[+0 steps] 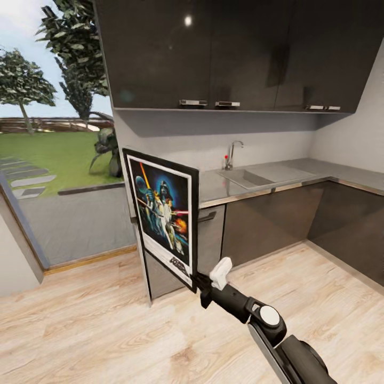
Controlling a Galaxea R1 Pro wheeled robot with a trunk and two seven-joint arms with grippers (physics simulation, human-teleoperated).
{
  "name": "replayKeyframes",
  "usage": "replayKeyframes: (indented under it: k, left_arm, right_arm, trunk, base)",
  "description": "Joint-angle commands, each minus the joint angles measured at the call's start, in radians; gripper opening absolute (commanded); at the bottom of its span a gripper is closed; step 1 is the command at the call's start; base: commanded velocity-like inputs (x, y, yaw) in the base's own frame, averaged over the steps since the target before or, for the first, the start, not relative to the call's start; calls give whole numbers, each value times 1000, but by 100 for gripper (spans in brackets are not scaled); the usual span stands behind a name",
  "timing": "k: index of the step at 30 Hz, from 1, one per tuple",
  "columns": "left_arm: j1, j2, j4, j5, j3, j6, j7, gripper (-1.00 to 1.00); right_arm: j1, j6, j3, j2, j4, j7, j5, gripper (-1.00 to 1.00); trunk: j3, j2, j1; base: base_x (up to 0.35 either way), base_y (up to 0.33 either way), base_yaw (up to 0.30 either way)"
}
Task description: Pick up the poster from the kitchen countertop and hang it on one of the wall nails in the kitchen.
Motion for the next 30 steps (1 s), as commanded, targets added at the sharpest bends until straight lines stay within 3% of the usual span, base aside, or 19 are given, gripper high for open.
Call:
replayKeyframes:
  k: [1,5,11,12,18,30]
  left_arm:
    - [0,25,-1,8,1,-1,-53,100]
    - [0,74,-1,9,2,0,-215,100]
    - [0,108,-1,9,9,0,-325,100]
    - [0,115,-1,8,44,-1,-346,100]
    - [0,118,-1,8,72,-1,-356,100]
    - [0,120,-1,8,77,-1,-358,100]
  right_arm:
    - [0,7,-3,-19,32,92,-13,-100]
    - [-1,5,-27,-49,125,235,-13,-100]
    - [-2,2,-111,-58,188,373,-13,-100]
    - [-3,2,-140,-59,203,429,-13,-100]
    - [-3,2,-157,-59,209,453,-14,-100]
    - [-3,3,-159,-59,210,458,-13,-100]
  trunk:
    - [-1,-1,0]
    - [-1,-1,0]
    - [-1,-1,0]
    - [-1,-1,0]
    - [-1,-1,0]
    - [-1,-1,0]
  base:
    - [0,0,0]
    - [0,0,0]
    - [0,0,0]
    - [0,0,0]
    - [-6,5,0]
    - [-184,153,10]
